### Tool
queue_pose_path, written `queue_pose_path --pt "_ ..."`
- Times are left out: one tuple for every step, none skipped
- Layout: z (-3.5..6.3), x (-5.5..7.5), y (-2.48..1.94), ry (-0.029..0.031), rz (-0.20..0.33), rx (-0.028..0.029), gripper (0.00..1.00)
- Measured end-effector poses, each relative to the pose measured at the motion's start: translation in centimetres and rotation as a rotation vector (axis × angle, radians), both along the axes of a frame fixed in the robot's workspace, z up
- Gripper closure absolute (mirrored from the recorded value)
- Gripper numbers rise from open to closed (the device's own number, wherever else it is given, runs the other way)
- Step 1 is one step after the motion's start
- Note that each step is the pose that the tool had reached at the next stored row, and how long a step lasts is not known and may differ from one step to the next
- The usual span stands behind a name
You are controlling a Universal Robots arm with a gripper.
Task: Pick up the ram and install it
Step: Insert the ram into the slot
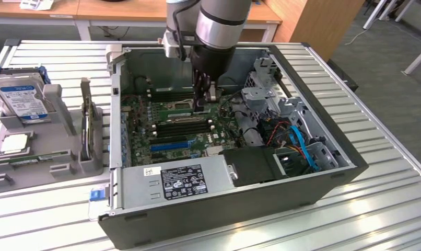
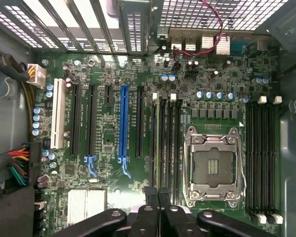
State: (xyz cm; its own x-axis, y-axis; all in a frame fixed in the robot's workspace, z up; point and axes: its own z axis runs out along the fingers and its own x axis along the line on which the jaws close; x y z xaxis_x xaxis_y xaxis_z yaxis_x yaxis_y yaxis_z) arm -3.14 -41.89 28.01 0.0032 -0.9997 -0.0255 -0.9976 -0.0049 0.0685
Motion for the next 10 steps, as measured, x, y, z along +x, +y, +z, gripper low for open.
queue_pose_path --pt "-0.11 0.00 0.00 0.0001 0.000 -0.0001 0.88" --pt "-0.23 0.00 0.00 0.0000 0.000 0.0000 0.88" --pt "-0.34 0.00 0.00 0.0000 0.000 0.0000 0.88" --pt "-0.45 0.00 0.00 0.0000 0.000 0.0000 0.88" --pt "-0.56 0.00 0.00 0.0000 0.000 0.0000 0.88" --pt "-0.66 0.00 0.00 0.0000 0.000 0.0000 0.88" --pt "-0.76 0.00 0.00 0.0000 0.000 0.0000 0.88" --pt "-0.87 0.00 0.00 0.0000 0.000 0.0000 0.88" --pt "-0.97 0.00 0.00 0.0001 0.000 -0.0001 0.88" --pt "-1.08 0.00 0.00 0.0000 0.000 0.0000 0.88"
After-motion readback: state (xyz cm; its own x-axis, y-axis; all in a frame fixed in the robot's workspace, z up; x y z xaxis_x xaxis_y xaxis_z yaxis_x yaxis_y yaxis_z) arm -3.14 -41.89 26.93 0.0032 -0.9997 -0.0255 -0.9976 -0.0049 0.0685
